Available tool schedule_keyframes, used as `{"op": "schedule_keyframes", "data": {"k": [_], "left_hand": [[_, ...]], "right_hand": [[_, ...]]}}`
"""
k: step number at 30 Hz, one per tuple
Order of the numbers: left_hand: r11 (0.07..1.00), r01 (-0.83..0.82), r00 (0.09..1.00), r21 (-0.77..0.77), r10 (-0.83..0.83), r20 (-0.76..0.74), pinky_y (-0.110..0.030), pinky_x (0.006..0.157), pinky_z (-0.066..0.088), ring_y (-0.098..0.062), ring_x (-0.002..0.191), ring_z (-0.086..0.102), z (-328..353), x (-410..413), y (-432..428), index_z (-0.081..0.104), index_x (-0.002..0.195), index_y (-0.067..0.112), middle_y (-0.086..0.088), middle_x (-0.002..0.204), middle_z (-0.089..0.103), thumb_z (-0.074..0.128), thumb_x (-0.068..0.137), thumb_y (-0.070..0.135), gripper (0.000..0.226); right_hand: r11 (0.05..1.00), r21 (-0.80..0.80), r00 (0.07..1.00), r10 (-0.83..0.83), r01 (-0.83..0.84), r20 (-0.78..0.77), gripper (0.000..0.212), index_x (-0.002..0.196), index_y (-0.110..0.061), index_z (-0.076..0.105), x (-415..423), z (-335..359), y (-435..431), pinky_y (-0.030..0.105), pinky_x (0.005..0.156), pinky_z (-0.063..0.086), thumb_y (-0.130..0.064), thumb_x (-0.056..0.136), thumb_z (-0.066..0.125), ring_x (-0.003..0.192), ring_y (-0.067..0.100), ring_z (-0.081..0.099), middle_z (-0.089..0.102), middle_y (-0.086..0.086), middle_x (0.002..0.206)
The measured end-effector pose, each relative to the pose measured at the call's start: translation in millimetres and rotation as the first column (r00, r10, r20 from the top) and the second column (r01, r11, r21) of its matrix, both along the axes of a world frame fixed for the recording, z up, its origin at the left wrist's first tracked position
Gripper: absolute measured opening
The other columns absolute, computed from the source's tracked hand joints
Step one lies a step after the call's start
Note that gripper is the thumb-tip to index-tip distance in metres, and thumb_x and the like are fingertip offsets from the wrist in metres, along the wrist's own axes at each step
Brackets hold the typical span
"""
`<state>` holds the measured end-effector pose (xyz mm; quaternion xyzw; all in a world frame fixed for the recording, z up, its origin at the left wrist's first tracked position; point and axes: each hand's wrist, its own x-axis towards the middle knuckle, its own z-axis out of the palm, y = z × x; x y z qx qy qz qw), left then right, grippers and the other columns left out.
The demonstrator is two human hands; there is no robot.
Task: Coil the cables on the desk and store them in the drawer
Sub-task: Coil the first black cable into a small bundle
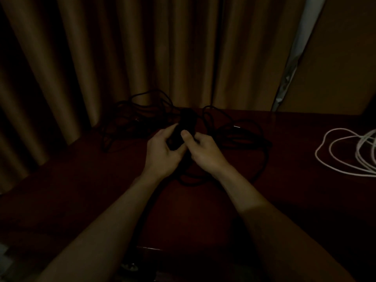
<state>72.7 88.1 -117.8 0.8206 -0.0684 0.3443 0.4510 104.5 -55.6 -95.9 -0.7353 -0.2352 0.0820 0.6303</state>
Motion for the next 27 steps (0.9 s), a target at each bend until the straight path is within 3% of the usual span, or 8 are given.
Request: {"op": "schedule_keyframes", "data": {"k": [3, 6, 9, 12, 17, 19, 23, 27], "left_hand": [[0.985, 0.07, 0.99, -0.159, -0.087, -0.108, -0.013, 0.082, 0.054, 0.006, 0.103, 0.068, 5, -2, 0, 0.066, 0.13, 0.017, 0.011, 0.116, 0.071, 0.08, 0.091, 0.021, 0.042], [0.899, 0.203, 0.903, -0.388, -0.325, -0.281, -0.025, 0.077, 0.057, -0.006, 0.092, 0.072, 11, -1, 8, 0.061, 0.127, 0.017, 0.004, 0.109, 0.072, 0.08, 0.087, 0.019, 0.045], [0.815, 0.278, 0.81, -0.508, -0.483, -0.332, -0.026, 0.078, 0.056, -0.012, 0.095, 0.068, 15, 1, 13, 0.064, 0.121, 0.023, 0.008, 0.102, 0.071, 0.067, 0.086, 0.024, 0.035], [0.782, 0.304, 0.786, -0.545, -0.528, -0.32, -0.029, 0.084, 0.058, -0.018, 0.109, 0.07, 16, 1, 11, 0.066, 0.124, 0.017, 0.001, 0.115, 0.073, 0.061, 0.102, 0.02, 0.024], [0.814, 0.295, 0.823, -0.5, -0.482, -0.3, -0.041, 0.093, 0.06, -0.026, 0.116, 0.071, 12, 0, 10, 0.062, 0.133, 0.009, -0.013, 0.129, 0.069, 0.063, 0.102, 0.016, 0.032], [0.851, 0.257, 0.865, -0.459, -0.414, -0.284, -0.036, 0.087, 0.061, -0.025, 0.113, 0.071, 11, 1, 9, 0.063, 0.131, 0.01, -0.013, 0.124, 0.07, 0.067, 0.1, 0.014, 0.032], [0.927, 0.193, 0.944, -0.323, -0.265, -0.196, -0.016, 0.075, 0.055, 0.001, 0.098, 0.071, 11, 1, 7, 0.061, 0.124, 0.023, 0.004, 0.112, 0.071, 0.069, 0.097, 0.008, 0.032], [0.997, 0.03, 0.991, -0.07, -0.038, -0.126, -0.012, 0.099, 0.048, 0.009, 0.121, 0.058, 4, 3, 10, 0.056, 0.145, 0.021, 0.012, 0.135, 0.065, 0.079, 0.092, 0.026, 0.058]], "right_hand": [[1.0, -0.002, 1.0, 0.006, -0.006, -0.02, 0.038, 0.115, -0.011, 0.068, 2, 0, -4, 0.009, 0.044, 0.035, -0.041, 0.109, 0.046, 0.044, -0.006, 0.051, 0.056, -0.026, 0.052], [0.999, 0.003, 0.998, 0.053, -0.053, -0.037, 0.041, 0.12, -0.015, 0.071, 5, -1, -5, 0.017, 0.043, 0.031, -0.047, 0.106, 0.048, 0.045, -0.001, 0.042, 0.058, -0.011, 0.064], [0.996, 0.029, 0.995, 0.088, -0.087, -0.044, 0.035, 0.126, -0.023, 0.07, 7, -1, -6, 0.018, 0.045, 0.031, -0.045, 0.106, 0.05, 0.046, -0.001, 0.041, 0.062, -0.013, 0.067], [0.995, 0.022, 0.993, 0.1, -0.098, -0.064, 0.038, 0.127, -0.023, 0.069, 11, -3, -8, 0.019, 0.045, 0.029, -0.048, 0.105, 0.051, 0.048, 0.001, 0.038, 0.061, 0.005, 0.083], [0.997, 0.064, 0.979, 0.059, -0.047, -0.198, 0.042, 0.128, -0.011, 0.066, 16, -4, -7, 0.017, 0.044, 0.038, -0.043, 0.104, 0.057, 0.049, 0.0, 0.05, 0.068, 0.011, 0.106], [0.997, 0.066, 0.97, 0.046, -0.031, -0.237, 0.038, 0.126, -0.005, 0.064, 15, -3, -7, 0.016, 0.043, 0.038, -0.036, 0.106, 0.055, 0.049, 0.001, 0.049, 0.063, 0.007, 0.099], [0.999, 0.022, 0.971, 0.032, -0.028, -0.237, 0.031, 0.122, -0.006, 0.063, 13, 0, -6, 0.015, 0.039, 0.032, -0.031, 0.109, 0.051, 0.044, -0.001, 0.042, 0.052, -0.001, 0.086], [0.998, -0.056, 0.987, 0.012, -0.022, -0.158, 0.053, 0.14, -0.008, 0.057, 5, 0, -2, 0.012, 0.039, 0.034, -0.046, 0.103, 0.056, 0.045, -0.002, 0.046, 0.056, -0.005, 0.086]]}}
